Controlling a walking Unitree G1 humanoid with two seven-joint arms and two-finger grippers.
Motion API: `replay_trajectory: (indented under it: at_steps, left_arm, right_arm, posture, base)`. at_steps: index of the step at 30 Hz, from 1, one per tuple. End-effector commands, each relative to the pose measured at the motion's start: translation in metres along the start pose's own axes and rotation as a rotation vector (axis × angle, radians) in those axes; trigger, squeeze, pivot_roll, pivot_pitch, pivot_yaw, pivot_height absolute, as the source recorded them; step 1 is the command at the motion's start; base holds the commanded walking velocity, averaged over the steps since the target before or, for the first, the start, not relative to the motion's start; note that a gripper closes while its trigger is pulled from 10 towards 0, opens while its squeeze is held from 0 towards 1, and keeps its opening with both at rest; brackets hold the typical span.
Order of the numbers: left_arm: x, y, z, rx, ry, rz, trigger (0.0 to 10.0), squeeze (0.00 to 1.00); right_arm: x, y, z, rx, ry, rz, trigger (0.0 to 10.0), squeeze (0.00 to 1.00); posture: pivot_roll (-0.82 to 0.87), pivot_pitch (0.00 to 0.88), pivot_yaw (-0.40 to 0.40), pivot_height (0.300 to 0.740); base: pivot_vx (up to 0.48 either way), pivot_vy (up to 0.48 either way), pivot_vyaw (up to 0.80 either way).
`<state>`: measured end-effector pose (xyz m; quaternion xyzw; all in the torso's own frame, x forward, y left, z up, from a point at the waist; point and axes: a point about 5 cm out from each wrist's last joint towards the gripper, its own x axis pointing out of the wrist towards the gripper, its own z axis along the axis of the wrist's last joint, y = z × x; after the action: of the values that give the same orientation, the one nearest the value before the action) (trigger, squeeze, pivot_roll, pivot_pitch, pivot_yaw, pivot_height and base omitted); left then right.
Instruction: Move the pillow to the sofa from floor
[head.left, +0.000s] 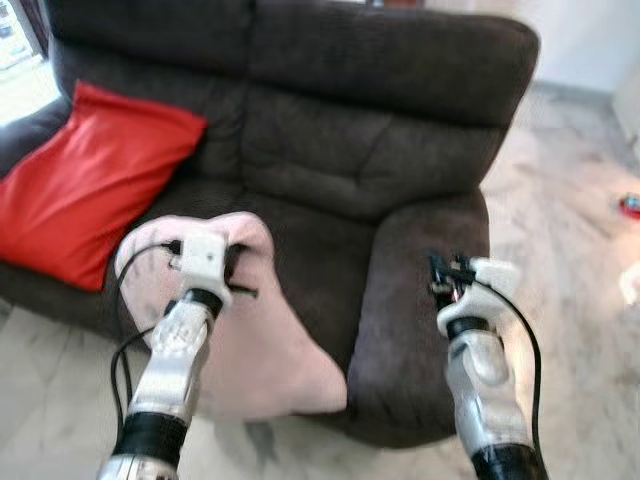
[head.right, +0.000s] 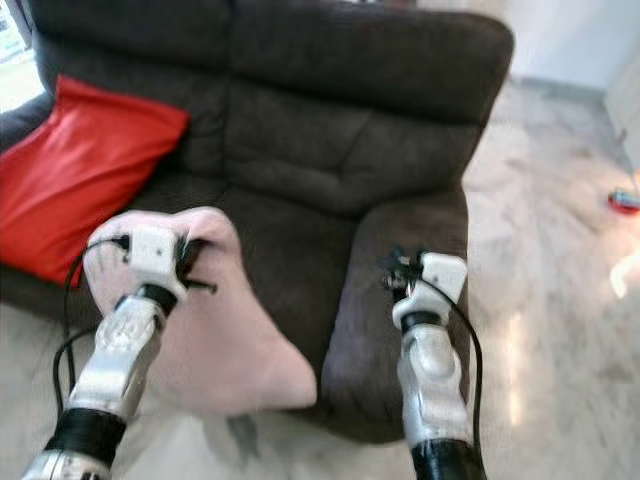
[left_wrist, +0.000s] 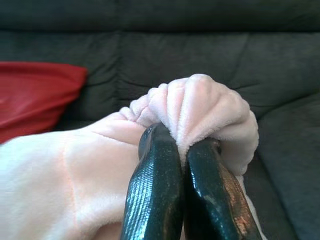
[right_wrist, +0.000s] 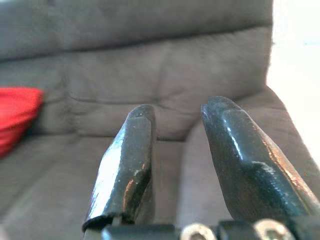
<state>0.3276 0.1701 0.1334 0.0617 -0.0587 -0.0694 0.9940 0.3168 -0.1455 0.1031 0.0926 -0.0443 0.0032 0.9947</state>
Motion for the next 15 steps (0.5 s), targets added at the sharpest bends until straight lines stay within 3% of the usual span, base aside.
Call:
replay_trajectory:
  at_steps: [1,15]
  left_arm:
    - [0.0072,-0.0018,0.0348,-0.005,-0.151,-0.007,10.0,0.0]
    - [0.0095,-0.0079,0.0439,-0.029,-0.171,-0.008,10.0,0.0]
  right_arm:
    - [-0.0008,-0.0065,-0.0009,-0.007,0.001,-0.016,10.0,0.0]
    - [0.002,-0.0077,0.0005,-0.03,-0.014,-0.011,10.0,0.0]
  posture:
    - [0.05,0.0,-0.045,0.74]
    - [0.05,0.0,-0.055,0.74]
  base:
    - [0.0,0.0,0.0]
    - [0.0,0.0,0.0]
